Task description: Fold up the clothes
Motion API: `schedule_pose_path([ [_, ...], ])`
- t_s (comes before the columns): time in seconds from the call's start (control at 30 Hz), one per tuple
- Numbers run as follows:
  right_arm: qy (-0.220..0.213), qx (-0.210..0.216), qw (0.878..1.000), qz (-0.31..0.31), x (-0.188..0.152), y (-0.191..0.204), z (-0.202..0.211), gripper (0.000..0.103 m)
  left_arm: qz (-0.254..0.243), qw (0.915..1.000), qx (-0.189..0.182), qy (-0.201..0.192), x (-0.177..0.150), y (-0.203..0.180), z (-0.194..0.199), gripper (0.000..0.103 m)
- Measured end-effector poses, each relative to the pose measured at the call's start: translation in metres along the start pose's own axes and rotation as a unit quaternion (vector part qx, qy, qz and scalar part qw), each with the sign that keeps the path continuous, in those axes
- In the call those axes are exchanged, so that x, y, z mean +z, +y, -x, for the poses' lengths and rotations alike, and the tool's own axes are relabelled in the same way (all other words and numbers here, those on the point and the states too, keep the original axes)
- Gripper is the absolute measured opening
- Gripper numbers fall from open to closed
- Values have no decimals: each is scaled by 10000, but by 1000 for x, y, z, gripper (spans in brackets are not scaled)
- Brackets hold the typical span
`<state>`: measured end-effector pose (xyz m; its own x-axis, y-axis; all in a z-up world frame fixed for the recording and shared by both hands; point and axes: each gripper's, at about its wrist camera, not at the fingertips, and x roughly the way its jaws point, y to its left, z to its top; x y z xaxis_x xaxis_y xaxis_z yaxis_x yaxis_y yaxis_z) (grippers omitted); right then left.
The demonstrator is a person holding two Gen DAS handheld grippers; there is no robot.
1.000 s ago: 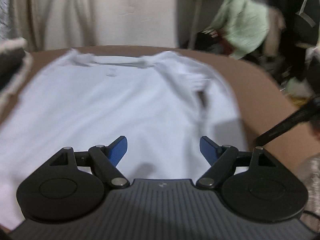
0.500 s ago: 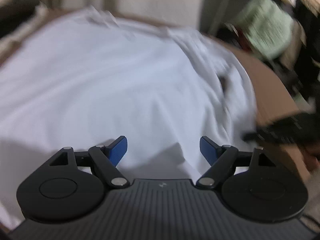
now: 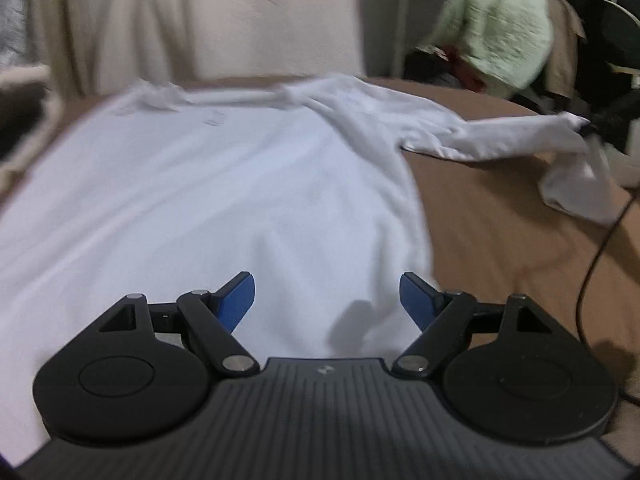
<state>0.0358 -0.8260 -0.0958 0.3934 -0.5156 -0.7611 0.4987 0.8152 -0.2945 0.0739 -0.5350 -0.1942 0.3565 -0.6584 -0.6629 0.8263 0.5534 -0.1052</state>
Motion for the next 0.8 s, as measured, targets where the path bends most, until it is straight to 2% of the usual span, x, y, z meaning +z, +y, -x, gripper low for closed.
schedule_pose_path([
  [0.07,110,-229,9997,-21,6,-16,-11,3,194,9987,-344,320,6,-1,-12,83],
  [0.13,158,-468,9987,98,8,-30,-18,3,290,9983,-328,396,8,-3,-20,87],
  [0.17,177,-560,9982,149,11,-35,-23,3,245,9981,-362,423,9,-6,-24,91],
  [0.27,270,-814,9963,104,28,-58,-35,3,-168,9965,-439,686,13,-22,-38,91],
  [0.33,336,-772,9964,-69,39,-75,-45,3,-640,9942,-201,837,11,-38,-44,92],
  [0.43,495,-733,9961,-57,50,-85,-67,3,-1428,9856,163,893,6,-65,-52,99],
  [0.5,764,-597,9953,-62,52,-86,-85,3,-1616,9834,297,765,4,-72,-51,101],
  [0.53,897,-531,9945,-110,52,-88,-95,3,-1537,9847,222,786,4,-69,-51,96],
  [0.6,983,-502,9938,-153,52,-90,-107,3,-1307,9880,116,818,8,-61,-48,65],
  [0.63,935,-530,9940,-176,52,-91,-109,3,-1147,9899,87,831,12,-54,-46,33],
  [0.67,869,-546,9945,-215,53,-92,-109,3,-896,9923,91,854,18,-45,-43,5],
  [0.7,821,-537,9948,-263,55,-93,-108,3,-578,9944,47,882,25,-34,-40,5],
  [0.73,779,-521,9951,-309,56,-94,-107,3,73,9953,-239,940,30,-15,-39,5],
  [0.77,742,-413,9953,-471,55,-97,-106,3,700,9911,-514,1010,32,4,-39,5],
  [0.8,705,-248,9947,-712,54,-103,-105,3,998,9869,-690,1062,28,13,-41,5],
])
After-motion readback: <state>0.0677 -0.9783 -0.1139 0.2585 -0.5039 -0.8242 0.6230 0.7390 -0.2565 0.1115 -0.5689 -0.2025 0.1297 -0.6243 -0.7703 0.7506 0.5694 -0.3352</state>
